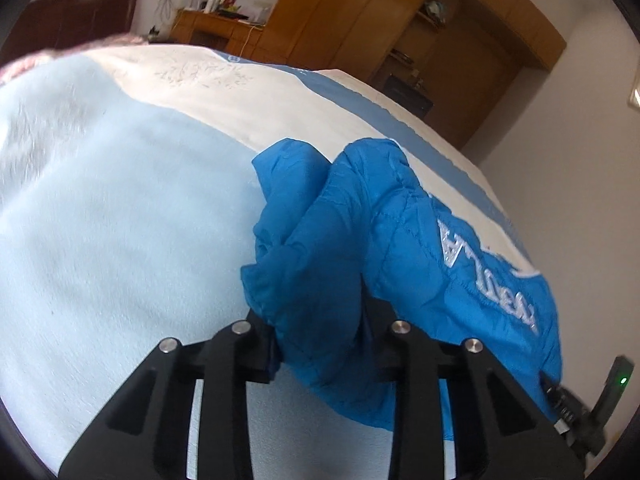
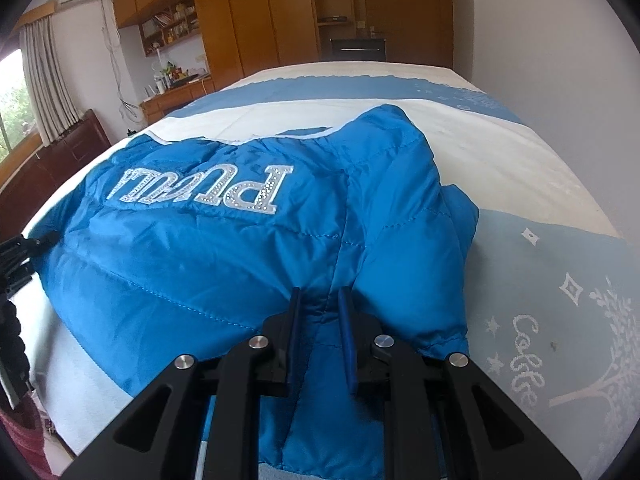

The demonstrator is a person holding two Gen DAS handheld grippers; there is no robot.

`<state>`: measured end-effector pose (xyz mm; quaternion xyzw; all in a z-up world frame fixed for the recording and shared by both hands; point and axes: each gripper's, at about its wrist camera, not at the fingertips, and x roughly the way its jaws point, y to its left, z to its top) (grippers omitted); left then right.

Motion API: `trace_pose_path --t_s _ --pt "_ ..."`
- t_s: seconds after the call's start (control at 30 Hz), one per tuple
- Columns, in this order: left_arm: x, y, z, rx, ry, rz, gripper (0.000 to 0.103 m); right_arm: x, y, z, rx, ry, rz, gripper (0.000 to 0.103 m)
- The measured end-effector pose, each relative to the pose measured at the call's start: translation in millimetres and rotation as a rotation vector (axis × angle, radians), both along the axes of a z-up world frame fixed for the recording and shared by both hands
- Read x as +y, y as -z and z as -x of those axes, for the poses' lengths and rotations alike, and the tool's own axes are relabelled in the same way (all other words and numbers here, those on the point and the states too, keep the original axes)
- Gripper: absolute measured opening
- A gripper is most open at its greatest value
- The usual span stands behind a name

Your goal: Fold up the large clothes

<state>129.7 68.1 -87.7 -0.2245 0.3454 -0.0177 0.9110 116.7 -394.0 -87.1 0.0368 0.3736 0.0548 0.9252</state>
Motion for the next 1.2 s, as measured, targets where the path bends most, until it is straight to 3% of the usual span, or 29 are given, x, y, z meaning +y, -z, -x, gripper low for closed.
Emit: trace_pose_path --t_s 0.2,0.4,0.63,0.73,0.93,1.07,1.2 --pt "-2 13 -8 0.018 0.008 -0.04 0.029 9 3 2 -0.014 0.032 0.046 0.018" --pt "13 15 -8 0.027 0.01 0.047 0.028 5 1 1 -0.004 0.04 0.032 0.018" --pt "0 -23 3 -0.061 0.031 0.003 0.022 -6 -32 11 -0.03 0.037 0.004 0.019" --pt "-23 -54 13 -0.142 0.071 -0.067 0.022 -17 -57 20 -0.059 0.046 0.001 0.019" --pt "-91 -100 22 -0.263 0.219 -0.176 0.022 -33 -88 31 -0.025 0.017 -0.052 0.019" --pt "-143 -113 23 -0.309 0.343 -0.225 0.022 -36 -101 40 -0.024 -0.011 -0.092 0.021" --pt "-196 -109 20 -0.309 0.487 -0.253 0.022 -39 -107 46 -0.024 0.001 -0.108 0.022"
